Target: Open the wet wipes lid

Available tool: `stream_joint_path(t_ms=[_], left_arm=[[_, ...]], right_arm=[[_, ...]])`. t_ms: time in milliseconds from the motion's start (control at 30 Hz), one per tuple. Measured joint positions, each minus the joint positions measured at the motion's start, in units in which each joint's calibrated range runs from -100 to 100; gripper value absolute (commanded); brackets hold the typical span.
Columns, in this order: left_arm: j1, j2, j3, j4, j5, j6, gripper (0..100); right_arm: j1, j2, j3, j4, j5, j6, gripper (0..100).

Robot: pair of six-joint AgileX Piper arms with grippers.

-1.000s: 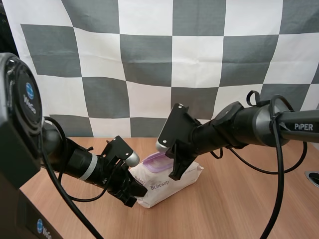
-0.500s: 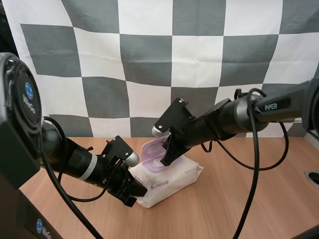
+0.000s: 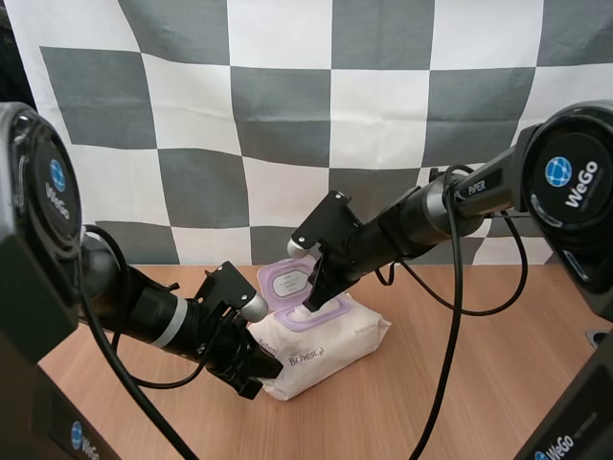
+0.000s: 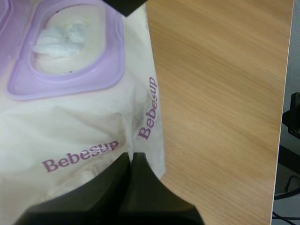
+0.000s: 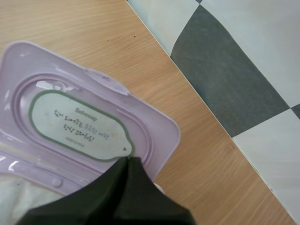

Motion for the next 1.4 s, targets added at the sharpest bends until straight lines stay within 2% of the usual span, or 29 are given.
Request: stream_joint_path(t_ms=[533, 667, 833, 933, 1000, 1067, 1100, 1133, 1167, 1233, 1400], left_arm=[[0.00, 0.00, 0.00, 0.00, 0.00, 0.00, 0], [0.00, 0.00, 0.00, 0.11, -0.61, 0.00, 0], [0.00, 0.00, 0.00, 0.11, -0.61, 0.00, 0], [0.00, 0.00, 0.00, 0.11, -0.61, 0.00, 7], [0.00, -0.13, 0.00, 0.11, -0.99, -0.18, 20], [0.00, -1.14, -0.29, 0.57, -2.07, -1.47, 40], [0.00, -1.93, -0.68, 1.08, -2.08, -2.06, 51], [0.00, -2.84, -1.29, 1.58, -2.08, -3.16, 59], [0.00, -3.96, -2.04, 2.51, -1.86, -4.56, 69], [0.00, -6.33, -3.64, 4.33, -1.24, -7.35, 79], [0.00, -14.61, -9.18, 9.87, -1.42, -14.81, 81]], right_arm=[[0.78, 1.09, -1.48, -0.13, -0.13, 0.00, 0], [2.70, 1.09, -2.61, -0.02, -2.24, 0.00, 0], [2.78, 1.09, -2.61, -0.02, -4.53, 0.00, 0], [2.78, 1.09, -2.61, -0.83, -4.48, 0.00, 0], [2.78, 1.09, -2.61, -2.74, -4.09, 0.00, 26], [2.78, 0.65, -2.61, -5.08, -4.87, 0.00, 68], [2.78, 0.12, -2.61, -6.18, -5.26, 0.00, 85], [2.78, -0.52, -2.61, -6.83, -5.93, 0.00, 95], [2.78, -1.12, -2.61, -7.52, -7.06, 0.00, 96], [2.78, -2.51, -2.61, -8.50, -9.88, 0.00, 94], [2.78, -8.98, -2.61, -13.47, -15.84, 3.00, 93]])
